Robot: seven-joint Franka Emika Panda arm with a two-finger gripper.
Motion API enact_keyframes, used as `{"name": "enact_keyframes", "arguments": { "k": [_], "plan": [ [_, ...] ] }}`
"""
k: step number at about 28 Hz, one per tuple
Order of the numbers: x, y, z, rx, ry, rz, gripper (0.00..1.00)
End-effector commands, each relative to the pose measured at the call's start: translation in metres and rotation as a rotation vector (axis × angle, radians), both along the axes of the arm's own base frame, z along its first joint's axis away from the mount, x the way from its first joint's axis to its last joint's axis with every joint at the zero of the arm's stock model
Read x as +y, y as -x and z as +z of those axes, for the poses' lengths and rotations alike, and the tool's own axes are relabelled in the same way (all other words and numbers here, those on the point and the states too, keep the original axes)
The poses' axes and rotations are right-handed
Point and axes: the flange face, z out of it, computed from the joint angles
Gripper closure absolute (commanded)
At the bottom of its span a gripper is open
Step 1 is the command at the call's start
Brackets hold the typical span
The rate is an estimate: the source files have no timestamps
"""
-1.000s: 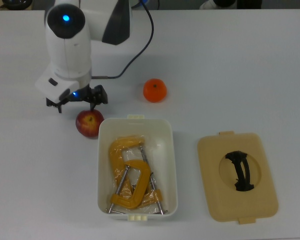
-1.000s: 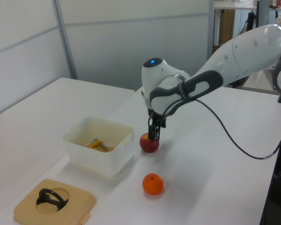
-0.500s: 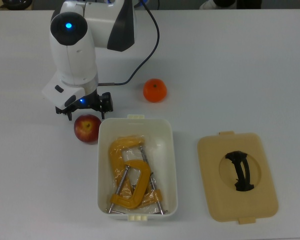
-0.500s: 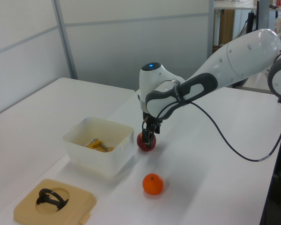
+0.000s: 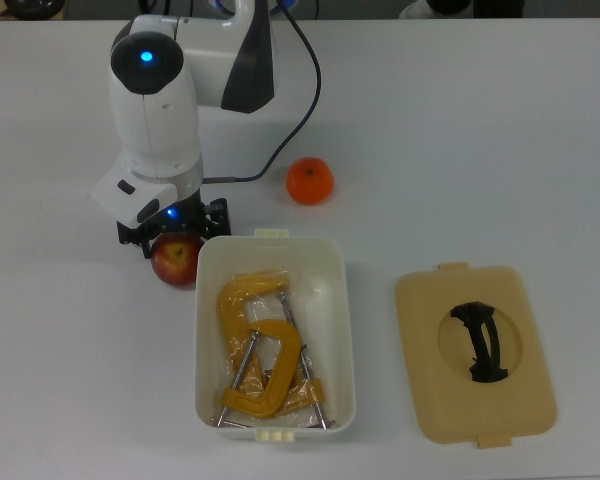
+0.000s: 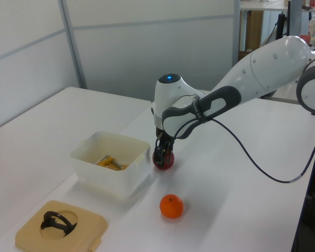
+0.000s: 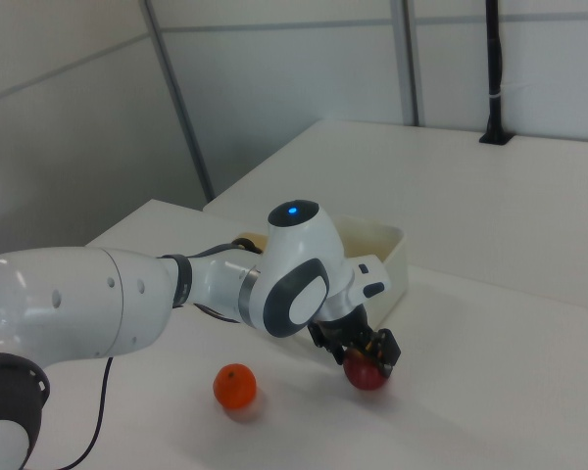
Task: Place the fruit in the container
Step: 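Close the gripper on the red apple, then lift the apple and release it into the white container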
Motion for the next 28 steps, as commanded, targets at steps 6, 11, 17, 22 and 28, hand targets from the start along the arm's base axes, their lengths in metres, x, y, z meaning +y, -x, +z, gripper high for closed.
{"name": "enact_keyframes", "arguments": {
  "k": [6,11,17,22,28],
  "plan": [
    [-0.005,0.001,0.022,-0.022,0.024,0.0,0.56],
    [-0.014,0.017,0.069,0.015,0.025,-0.032,0.56],
    [0.004,0.019,0.117,-0.043,0.008,-0.078,0.54],
    [0.014,0.001,0.157,-0.143,-0.03,-0.203,0.52],
    [0.05,-0.011,0.165,-0.236,-0.1,-0.273,0.52]
  ]
}}
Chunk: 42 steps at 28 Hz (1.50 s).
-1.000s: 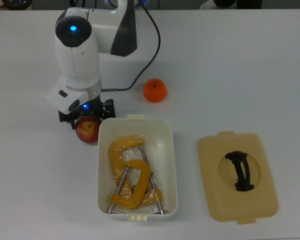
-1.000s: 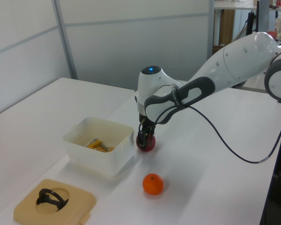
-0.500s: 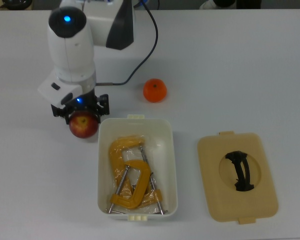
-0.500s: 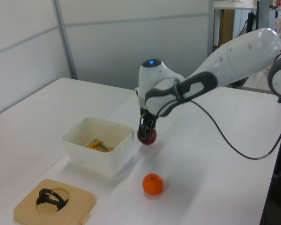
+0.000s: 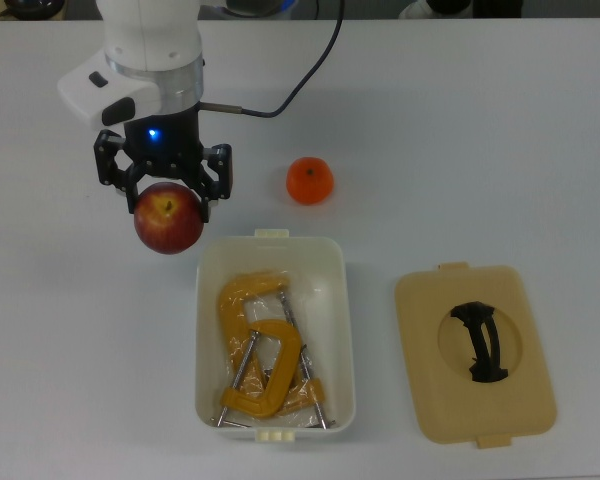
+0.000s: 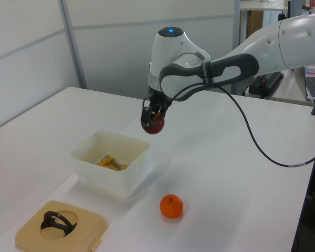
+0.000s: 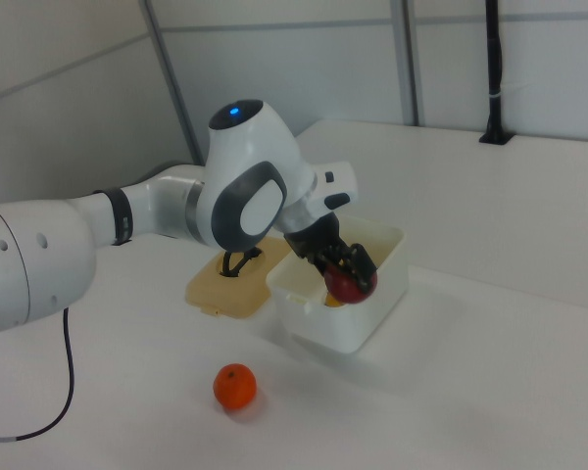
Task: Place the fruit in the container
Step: 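Lift the apple and release it into the white container, then move the gripper to the orange tangerine and grasp it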
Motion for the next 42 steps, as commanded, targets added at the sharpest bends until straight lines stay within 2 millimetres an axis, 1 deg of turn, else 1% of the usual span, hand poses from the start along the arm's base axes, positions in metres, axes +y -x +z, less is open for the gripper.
{"name": "enact_keyframes", "arguments": {
  "k": [1,2,3,4,5,6,10,12,14,15,16,19,21,25,26,27,30,31,32,35,42],
  "plan": [
    [0.037,-0.02,0.001,-0.127,-0.09,-0.076,0.52],
    [0.043,-0.023,-0.002,-0.148,-0.103,-0.086,0.45],
    [0.053,-0.026,-0.006,-0.164,-0.119,-0.098,0.29],
    [0.064,-0.028,-0.01,-0.172,-0.137,-0.115,0.08],
    [0.073,-0.03,-0.014,-0.176,-0.151,-0.136,0.0],
    [0.083,-0.031,-0.018,-0.178,-0.159,-0.166,0.0],
    [0.084,-0.028,-0.021,-0.167,-0.151,-0.186,0.0],
    [0.085,-0.021,-0.027,-0.118,-0.132,-0.182,0.0],
    [0.086,-0.015,-0.028,-0.074,-0.109,-0.158,0.0],
    [0.086,-0.011,-0.029,-0.047,-0.093,-0.131,0.0],
    [0.09,-0.002,-0.037,0.031,-0.06,-0.053,0.0],
    [0.105,0.011,-0.041,0.147,-0.013,0.101,0.0],
    [0.115,0.024,-0.05,0.256,-0.008,0.21,0.0],
    [0.132,0.038,-0.065,0.356,-0.007,0.323,0.0],
    [0.14,0.043,-0.074,0.379,-0.006,0.354,0.0],
    [0.145,0.046,-0.079,0.388,-0.005,0.363,0.0],
    [0.154,0.053,-0.096,0.418,0.008,0.389,0.0],
    [0.167,0.058,-0.108,0.439,0.03,0.417,0.0],
    [0.171,0.061,-0.115,0.452,0.046,0.432,0.0],
    [0.174,0.068,-0.138,0.491,0.085,0.457,0.0],
    [0.171,0.074,-0.17,0.516,0.132,0.488,0.0]
  ]
}}
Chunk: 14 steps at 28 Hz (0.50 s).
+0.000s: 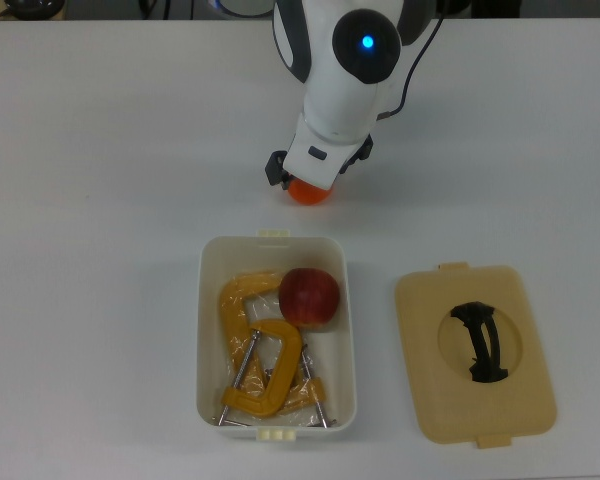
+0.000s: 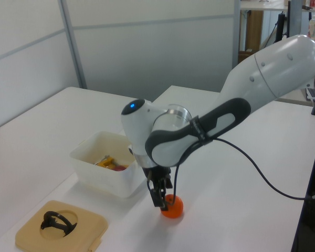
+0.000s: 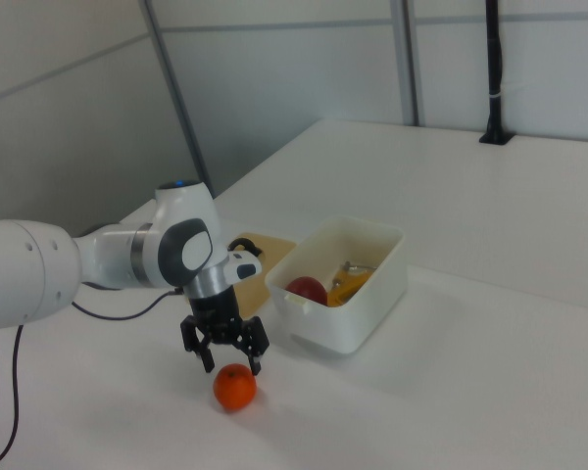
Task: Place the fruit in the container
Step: 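Move the gripper to the orange tangerine and grasp it, then carry the tangerine over the container and open the gripper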
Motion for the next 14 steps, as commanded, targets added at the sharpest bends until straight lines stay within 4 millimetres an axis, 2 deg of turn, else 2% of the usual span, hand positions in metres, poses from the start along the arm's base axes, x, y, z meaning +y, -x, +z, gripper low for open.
{"name": "enact_keyframes", "arguments": {
  "k": [1,3,4,5,9,10,11,14],
  "plan": [
    [-0.005,0.004,-0.02,0.005,0.034,0.057,0.0],
    [-0.006,0.004,-0.031,0.016,0.042,0.065,0.01],
    [-0.006,0.005,-0.034,0.019,0.045,0.071,0.06],
    [-0.007,0.005,-0.039,0.023,0.052,0.076,0.17],
    [-0.009,0.004,-0.037,0.018,0.052,0.073,0.5],
    [-0.011,0.001,-0.033,0.01,0.049,0.07,0.56],
    [-0.014,-0.006,-0.019,-0.013,0.037,0.061,0.65],
    [-0.022,-0.015,0.008,-0.05,0.029,0.062,0.67]
  ]
}}
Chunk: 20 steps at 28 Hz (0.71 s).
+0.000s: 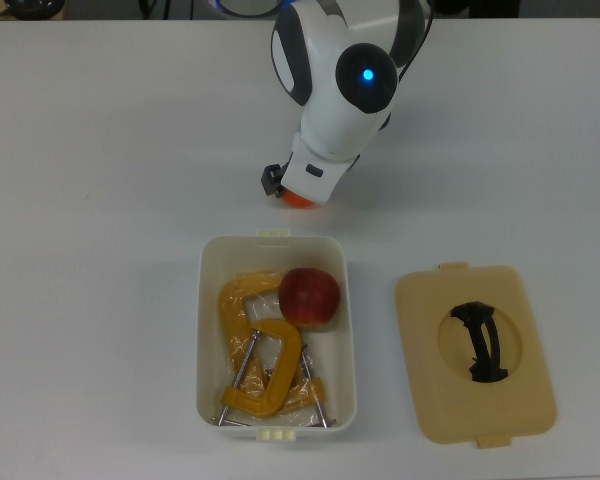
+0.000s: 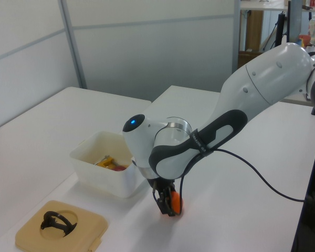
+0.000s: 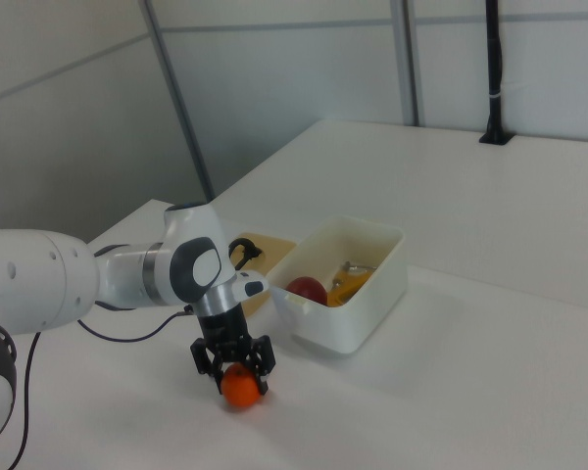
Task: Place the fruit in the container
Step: 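Carry the tangerine over the container and open the gripper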
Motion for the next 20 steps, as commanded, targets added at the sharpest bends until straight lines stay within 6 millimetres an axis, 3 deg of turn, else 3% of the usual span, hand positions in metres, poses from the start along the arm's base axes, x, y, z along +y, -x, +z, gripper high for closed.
{"name": "enact_keyframes", "arguments": {
  "k": [1,2,3,6,8,16,20],
  "plan": [
    [-0.016,-0.015,0.048,-0.082,-0.024,0.024,0.67],
    [-0.018,-0.017,0.057,-0.098,-0.029,0.017,0.67],
    [-0.02,-0.021,0.079,-0.134,-0.046,-0.002,0.67],
    [-0.023,-0.031,0.106,-0.186,-0.071,-0.033,0.67],
    [-0.036,-0.043,0.129,-0.238,-0.085,-0.08,0.67],
    [-0.049,-0.06,0.162,-0.339,-0.098,-0.165,0.67],
    [-0.055,-0.082,0.177,-0.551,-0.171,-0.301,0.62]
  ]
}}
